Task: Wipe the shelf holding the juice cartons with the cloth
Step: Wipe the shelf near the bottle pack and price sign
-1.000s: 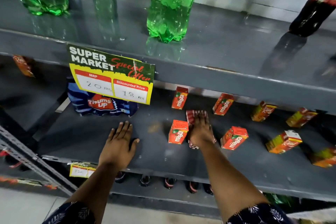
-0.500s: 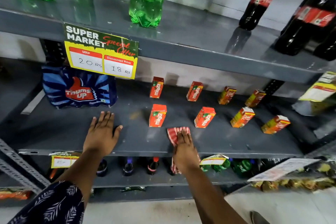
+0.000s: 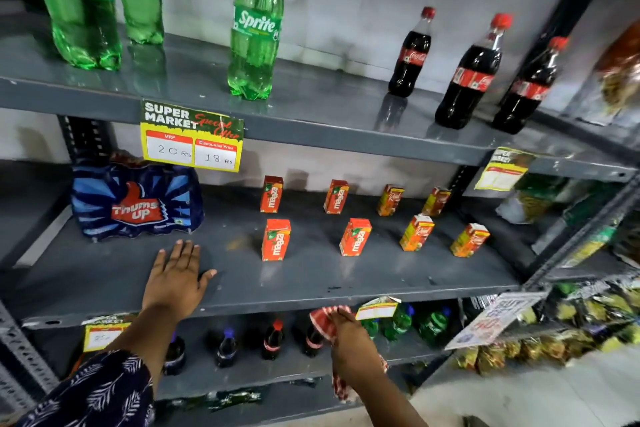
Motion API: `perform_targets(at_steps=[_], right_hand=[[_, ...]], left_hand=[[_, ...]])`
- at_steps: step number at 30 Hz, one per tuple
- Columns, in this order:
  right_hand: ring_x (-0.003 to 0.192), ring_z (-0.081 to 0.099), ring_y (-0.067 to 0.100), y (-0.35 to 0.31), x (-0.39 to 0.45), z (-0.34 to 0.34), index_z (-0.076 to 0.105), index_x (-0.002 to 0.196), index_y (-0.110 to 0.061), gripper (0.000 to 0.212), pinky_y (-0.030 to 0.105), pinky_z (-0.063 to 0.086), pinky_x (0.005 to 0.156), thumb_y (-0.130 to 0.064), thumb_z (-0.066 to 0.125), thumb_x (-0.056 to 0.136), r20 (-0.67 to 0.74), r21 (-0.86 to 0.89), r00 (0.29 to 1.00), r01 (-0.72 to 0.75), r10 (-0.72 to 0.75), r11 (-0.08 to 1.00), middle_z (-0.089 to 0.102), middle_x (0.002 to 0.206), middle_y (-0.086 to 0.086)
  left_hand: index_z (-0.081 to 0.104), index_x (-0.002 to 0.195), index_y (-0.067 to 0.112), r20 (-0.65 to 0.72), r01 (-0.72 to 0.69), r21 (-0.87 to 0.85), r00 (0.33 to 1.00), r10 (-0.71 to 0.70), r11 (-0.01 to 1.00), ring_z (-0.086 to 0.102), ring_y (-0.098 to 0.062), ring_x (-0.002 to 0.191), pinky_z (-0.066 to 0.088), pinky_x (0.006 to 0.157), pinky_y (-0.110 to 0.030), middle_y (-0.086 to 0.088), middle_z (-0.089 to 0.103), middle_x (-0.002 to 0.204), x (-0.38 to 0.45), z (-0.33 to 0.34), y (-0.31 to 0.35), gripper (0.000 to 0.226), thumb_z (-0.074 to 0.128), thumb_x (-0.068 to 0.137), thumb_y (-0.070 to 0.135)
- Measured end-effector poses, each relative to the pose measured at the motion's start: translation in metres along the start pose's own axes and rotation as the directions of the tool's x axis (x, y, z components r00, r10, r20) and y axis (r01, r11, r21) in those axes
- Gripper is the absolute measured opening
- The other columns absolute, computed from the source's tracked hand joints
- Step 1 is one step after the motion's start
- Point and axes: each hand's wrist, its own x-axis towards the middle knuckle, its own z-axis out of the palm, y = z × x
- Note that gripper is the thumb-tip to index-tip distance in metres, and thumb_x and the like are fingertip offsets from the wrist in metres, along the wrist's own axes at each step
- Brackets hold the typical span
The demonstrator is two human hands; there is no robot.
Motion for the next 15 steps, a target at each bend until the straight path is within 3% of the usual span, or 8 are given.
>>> perform_targets(at_steps=[3, 7, 12, 15], right_hand=[[0.132, 0.05, 0.022, -0.023, -0.003, -0.007, 0.046, 0.141, -0.016, 0.05, 0.03, 0.037, 0.112, -0.005, 0.044, 0.092, -0.009, 0.019, 0.992, 0.122, -0.122, 0.992, 0.052, 0.144, 0.007], [0.128, 0.052, 0.026, -0.079, 0.003, -0.012, 0.05, 0.139, -0.018, 0.054, 0.028, 0.038, 0.108, 0.0, 0.042, 0.088, 0.036, 0.068, 0.963, 0.265, -0.268, 0.962, 0.055, 0.14, 0.008], [0.113, 0.063, 0.025, -0.158, 0.032, -0.014, 0.053, 0.136, -0.027, 0.054, 0.024, 0.047, 0.093, -0.003, 0.045, 0.088, 0.009, 0.21, 0.956, 0.286, -0.294, 0.935, 0.064, 0.128, 0.007], [0.111, 0.064, 0.026, -0.2, 0.057, -0.018, 0.055, 0.133, -0.025, 0.051, 0.031, 0.051, 0.092, -0.002, 0.048, 0.087, -0.048, 0.207, 0.956, 0.294, -0.291, 0.933, 0.067, 0.122, 0.006]], left_hand=[[0.018, 0.148, 0.005, -0.016, 0.046, -0.011, 0.999, -0.046, 0.999, 0.006, -0.024, 0.147, 0.002, 0.118, -0.045, -0.011, 0.019, 0.158, -0.008, -0.004, -0.012, 0.071, 0.024, 0.096, 0.053], [0.013, 0.149, 0.004, 0.015, 0.083, -0.055, 0.996, -0.082, 0.995, 0.003, -0.024, 0.147, 0.003, 0.12, -0.042, -0.011, 0.014, 0.159, -0.015, -0.011, -0.029, 0.075, 0.022, 0.095, 0.056], [0.014, 0.149, 0.006, 0.0, 0.053, -0.147, 0.999, -0.053, 0.988, 0.003, -0.023, 0.148, 0.0, 0.12, -0.04, -0.011, 0.012, 0.16, -0.007, -0.016, -0.046, 0.079, 0.02, 0.091, 0.06], [0.012, 0.15, 0.007, 0.002, 0.042, -0.146, 0.999, -0.043, 0.988, 0.001, -0.022, 0.148, 0.0, 0.121, -0.041, -0.009, 0.011, 0.16, 0.003, -0.014, -0.06, 0.089, 0.014, 0.086, 0.069]])
